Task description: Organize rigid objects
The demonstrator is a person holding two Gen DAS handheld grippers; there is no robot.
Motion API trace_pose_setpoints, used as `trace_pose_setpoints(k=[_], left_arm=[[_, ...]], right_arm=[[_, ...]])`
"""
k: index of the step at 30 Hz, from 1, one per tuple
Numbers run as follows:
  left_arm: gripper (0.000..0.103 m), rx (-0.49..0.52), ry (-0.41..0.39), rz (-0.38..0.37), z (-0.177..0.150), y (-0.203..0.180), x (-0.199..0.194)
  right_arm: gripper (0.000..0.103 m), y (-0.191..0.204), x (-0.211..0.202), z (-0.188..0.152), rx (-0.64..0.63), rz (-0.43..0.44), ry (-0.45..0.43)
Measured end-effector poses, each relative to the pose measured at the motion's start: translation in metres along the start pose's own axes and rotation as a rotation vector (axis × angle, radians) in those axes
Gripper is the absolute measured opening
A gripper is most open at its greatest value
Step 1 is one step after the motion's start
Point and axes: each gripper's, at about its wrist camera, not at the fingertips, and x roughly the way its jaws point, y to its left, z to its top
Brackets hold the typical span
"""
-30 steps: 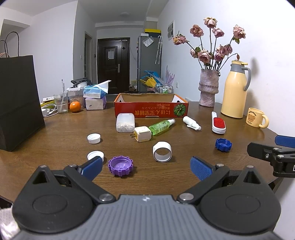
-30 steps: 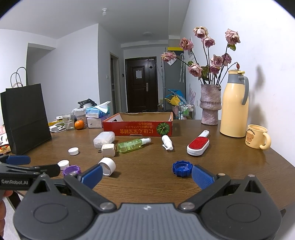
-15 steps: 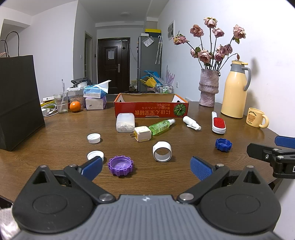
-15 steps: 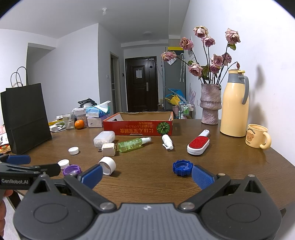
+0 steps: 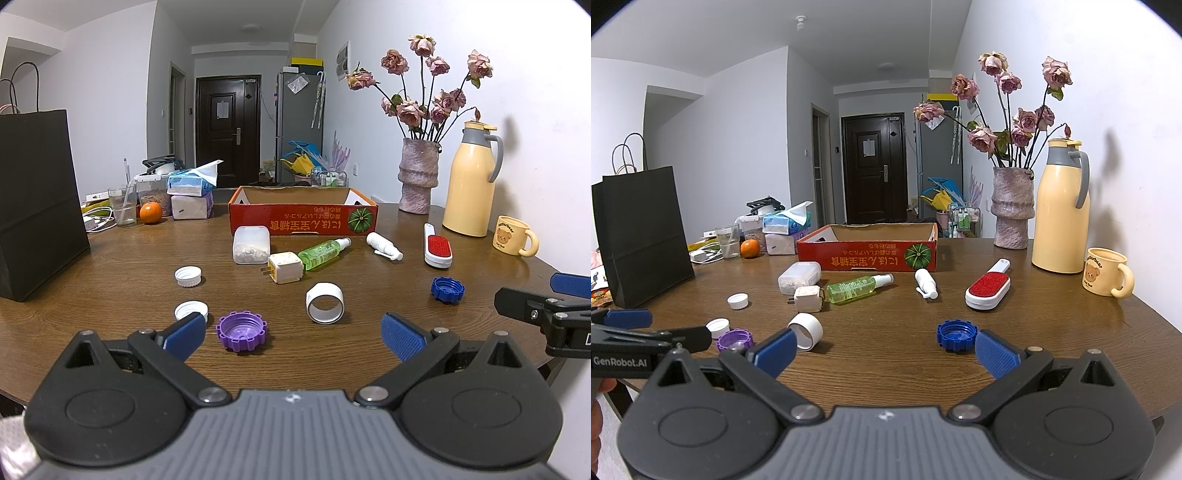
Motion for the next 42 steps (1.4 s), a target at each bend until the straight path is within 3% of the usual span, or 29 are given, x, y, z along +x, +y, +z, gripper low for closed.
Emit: trace_pose_setpoints(k=[12,42], left_arm=[[0.103,-0.011,0.012,0.009,-0.002,0.001,0.008],[0.103,-0.057,0.133,0.078,-0.007,0.027,0.089]], right_arm=[[0.103,0.002,0.006,-0.009,-0.005,0.001,0.003],[0.103,-0.01,0.069,-0.004,0.018,0.016,0.093]])
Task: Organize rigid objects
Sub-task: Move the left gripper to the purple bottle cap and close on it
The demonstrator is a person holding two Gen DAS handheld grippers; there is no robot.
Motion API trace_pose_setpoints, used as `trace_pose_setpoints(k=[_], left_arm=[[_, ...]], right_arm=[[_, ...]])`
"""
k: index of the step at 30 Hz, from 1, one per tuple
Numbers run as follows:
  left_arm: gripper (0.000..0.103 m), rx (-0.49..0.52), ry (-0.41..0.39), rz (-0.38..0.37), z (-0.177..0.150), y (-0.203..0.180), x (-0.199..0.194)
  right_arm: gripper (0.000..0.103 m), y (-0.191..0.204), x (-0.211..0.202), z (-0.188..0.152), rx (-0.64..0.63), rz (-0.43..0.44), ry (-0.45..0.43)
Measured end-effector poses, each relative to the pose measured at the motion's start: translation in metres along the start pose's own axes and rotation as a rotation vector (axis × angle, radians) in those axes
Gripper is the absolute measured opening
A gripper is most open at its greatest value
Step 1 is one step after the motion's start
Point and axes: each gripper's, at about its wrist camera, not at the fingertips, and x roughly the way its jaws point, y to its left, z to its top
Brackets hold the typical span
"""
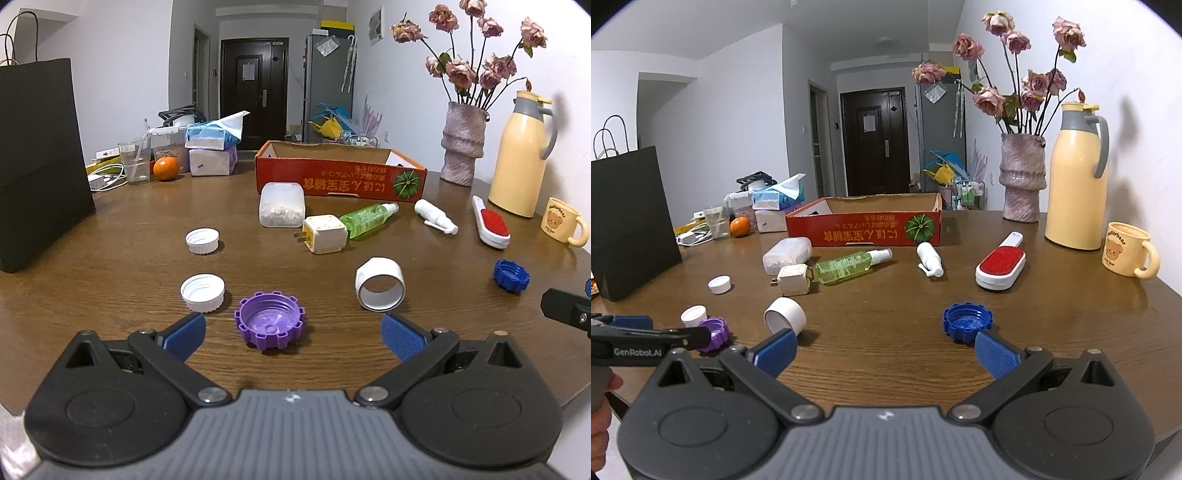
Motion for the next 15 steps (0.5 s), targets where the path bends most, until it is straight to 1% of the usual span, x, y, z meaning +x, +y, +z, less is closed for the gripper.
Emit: trace_pose_setpoints(k=[7,15], left_arm=[[0.102,-0.004,0.027,0.006,-0.001,0.005,0.017],[0.089,-0.008,0.063,-0.004,0.0,0.01,0.035]], right_arm=[[0.103,0.003,0.022,0.001,0.001,0.025,0.028],[0.102,0.013,0.044,0.003,-0.014,0.055,0.052]])
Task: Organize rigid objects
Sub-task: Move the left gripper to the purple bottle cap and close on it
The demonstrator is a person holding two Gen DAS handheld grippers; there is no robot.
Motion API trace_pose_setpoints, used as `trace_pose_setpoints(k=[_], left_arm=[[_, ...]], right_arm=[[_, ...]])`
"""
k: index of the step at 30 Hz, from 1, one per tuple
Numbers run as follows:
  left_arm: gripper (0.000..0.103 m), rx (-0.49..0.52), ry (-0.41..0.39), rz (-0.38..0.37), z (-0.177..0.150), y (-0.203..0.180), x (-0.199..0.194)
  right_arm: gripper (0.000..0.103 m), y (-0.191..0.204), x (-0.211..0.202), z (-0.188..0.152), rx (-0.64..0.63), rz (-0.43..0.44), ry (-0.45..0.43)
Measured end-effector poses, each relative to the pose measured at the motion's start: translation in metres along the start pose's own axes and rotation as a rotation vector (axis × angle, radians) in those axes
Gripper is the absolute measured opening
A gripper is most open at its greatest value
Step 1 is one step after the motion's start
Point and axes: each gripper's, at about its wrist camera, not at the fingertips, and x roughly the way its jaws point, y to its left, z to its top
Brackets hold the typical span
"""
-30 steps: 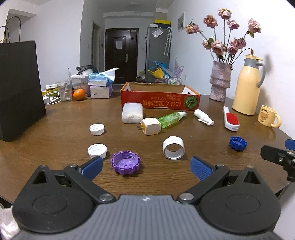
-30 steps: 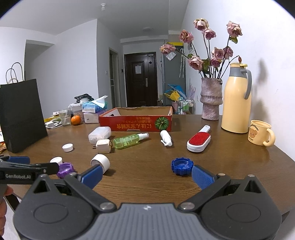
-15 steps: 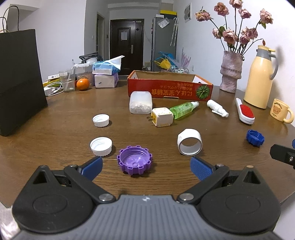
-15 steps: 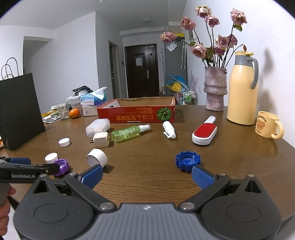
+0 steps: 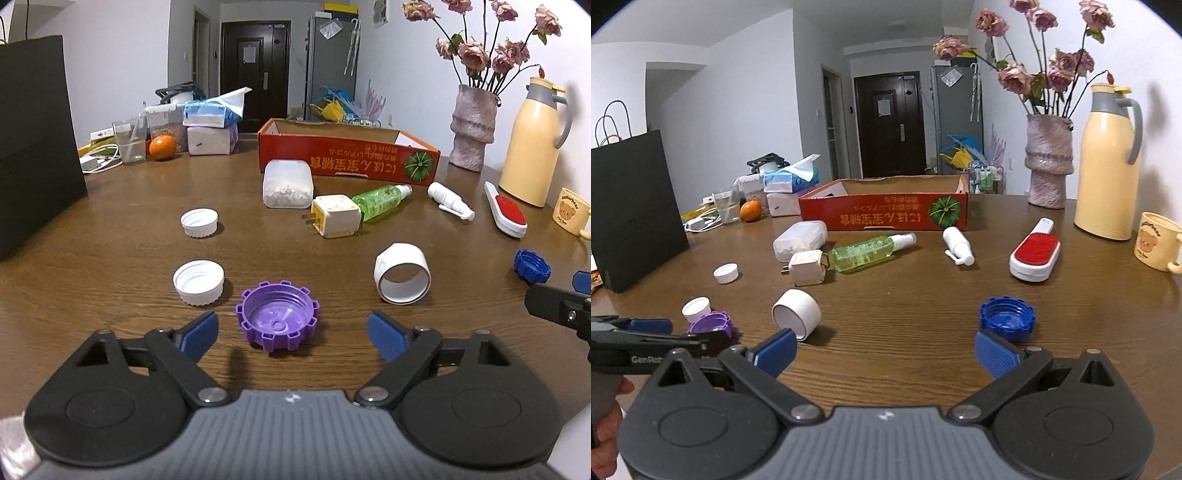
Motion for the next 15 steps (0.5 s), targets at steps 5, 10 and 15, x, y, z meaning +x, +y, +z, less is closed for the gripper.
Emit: trace_pose_setpoints(k=[5,10,15], left_arm=[[0.086,0.0,0.02,0.002,0.001,0.003,0.013],[0.08,-0.001,0.042,0.003,0.004,0.006,0.026],[0.067,0.008,0.037,0.004,0.005,0.008,0.033]], right_arm=[[0.102,0.004,0.011,0.001,-0.008,0.017,0.015],[0.102,0.009,0.024,0.002,-0.018,0.026,0.036],[0.102,0.013,0.034,0.004,-0.025,0.031,0.05]])
